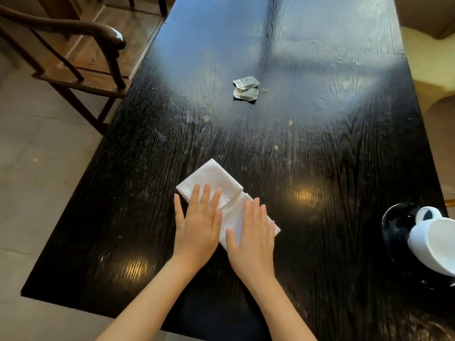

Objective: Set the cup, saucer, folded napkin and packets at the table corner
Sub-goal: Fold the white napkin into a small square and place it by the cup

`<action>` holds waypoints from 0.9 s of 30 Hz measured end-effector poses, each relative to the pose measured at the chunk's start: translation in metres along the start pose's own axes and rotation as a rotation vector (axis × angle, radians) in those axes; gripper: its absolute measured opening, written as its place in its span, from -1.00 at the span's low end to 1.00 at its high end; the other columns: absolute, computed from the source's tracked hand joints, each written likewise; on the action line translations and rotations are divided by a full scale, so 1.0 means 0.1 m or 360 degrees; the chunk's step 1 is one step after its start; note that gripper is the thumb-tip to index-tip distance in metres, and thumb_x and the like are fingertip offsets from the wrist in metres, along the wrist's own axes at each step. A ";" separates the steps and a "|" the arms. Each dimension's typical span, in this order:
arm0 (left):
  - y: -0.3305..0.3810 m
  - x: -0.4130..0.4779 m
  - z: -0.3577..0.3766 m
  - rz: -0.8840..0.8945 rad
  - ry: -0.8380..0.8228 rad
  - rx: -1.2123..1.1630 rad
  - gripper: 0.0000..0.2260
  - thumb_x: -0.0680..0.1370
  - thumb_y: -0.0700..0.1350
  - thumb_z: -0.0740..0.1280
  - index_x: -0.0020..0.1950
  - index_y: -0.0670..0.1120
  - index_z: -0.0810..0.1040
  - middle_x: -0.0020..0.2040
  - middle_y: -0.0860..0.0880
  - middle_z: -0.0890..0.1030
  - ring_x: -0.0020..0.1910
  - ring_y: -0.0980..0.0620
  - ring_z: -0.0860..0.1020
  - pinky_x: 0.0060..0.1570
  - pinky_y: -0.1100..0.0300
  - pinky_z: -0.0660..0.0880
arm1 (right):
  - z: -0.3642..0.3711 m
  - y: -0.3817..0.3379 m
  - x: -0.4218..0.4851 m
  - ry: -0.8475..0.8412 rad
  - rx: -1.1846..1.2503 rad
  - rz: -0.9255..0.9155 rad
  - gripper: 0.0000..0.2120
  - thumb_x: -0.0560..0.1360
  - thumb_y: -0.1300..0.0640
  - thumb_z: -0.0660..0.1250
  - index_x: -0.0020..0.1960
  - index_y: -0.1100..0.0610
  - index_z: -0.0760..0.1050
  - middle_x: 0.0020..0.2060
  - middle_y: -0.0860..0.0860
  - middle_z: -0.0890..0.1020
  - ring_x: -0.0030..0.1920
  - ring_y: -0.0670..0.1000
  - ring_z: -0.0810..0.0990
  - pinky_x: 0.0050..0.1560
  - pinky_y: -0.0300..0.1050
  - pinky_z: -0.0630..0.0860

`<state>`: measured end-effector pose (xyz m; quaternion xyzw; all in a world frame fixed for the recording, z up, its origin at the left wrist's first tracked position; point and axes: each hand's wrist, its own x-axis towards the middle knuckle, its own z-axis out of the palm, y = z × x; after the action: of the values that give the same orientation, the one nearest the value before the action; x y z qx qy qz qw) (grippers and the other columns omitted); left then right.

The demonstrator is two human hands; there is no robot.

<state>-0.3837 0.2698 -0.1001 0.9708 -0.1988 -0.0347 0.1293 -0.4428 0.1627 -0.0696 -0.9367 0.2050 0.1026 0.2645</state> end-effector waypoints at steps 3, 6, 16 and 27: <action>0.09 -0.05 -0.09 -0.0245 0.0176 -0.0268 -0.50 0.62 0.07 -0.19 0.48 -0.09 0.19 0.51 -0.08 0.20 0.52 -0.01 0.06 0.47 -0.14 -0.15 | -0.21 -0.04 0.05 0.0196 0.0244 -0.0006 -0.42 0.56 -0.03 -0.11 0.53 0.09 -0.13 0.54 -0.02 -0.12 0.51 -0.07 -0.22 0.50 -0.06 -0.22; 0.17 0.15 -0.05 -0.0461 0.0239 -0.0193 -0.53 0.60 0.00 -0.07 0.48 -0.12 0.20 0.52 -0.10 0.17 0.51 -0.06 0.09 0.45 -0.16 -0.10 | -0.32 -0.11 0.47 0.0285 0.0167 -0.0436 -0.48 0.59 0.03 -0.12 0.52 0.11 0.01 0.52 -0.03 0.00 0.52 -0.06 -0.15 0.50 -0.06 -0.22; 0.05 0.24 0.14 -0.0469 -0.0014 0.0087 -0.46 0.55 0.03 -0.10 0.50 -0.15 0.10 0.53 -0.09 0.14 0.52 -0.03 0.10 0.43 -0.20 -0.04 | 0.05 0.12 0.89 0.0058 -0.0613 -0.0798 -0.41 0.59 -0.15 -0.21 0.50 0.15 0.12 0.50 0.03 0.20 0.51 0.05 0.12 0.45 0.04 -0.10; -0.27 0.19 0.02 -0.0298 -0.0127 0.0069 -0.31 0.49 0.24 -0.15 0.51 -0.12 -0.09 0.54 -0.04 -0.08 0.52 0.06 -0.07 0.47 -0.13 -0.17 | 0.03 0.13 0.87 0.0038 -0.0650 -0.0805 -0.41 0.61 -0.11 -0.27 0.49 0.18 0.15 0.49 0.06 0.23 0.50 0.07 0.15 0.44 0.08 0.00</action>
<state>-0.3557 0.2860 -0.1093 0.9856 -0.1128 -0.0810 0.0965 -0.3712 0.1253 -0.1041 -0.9928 -0.0558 0.0616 0.0857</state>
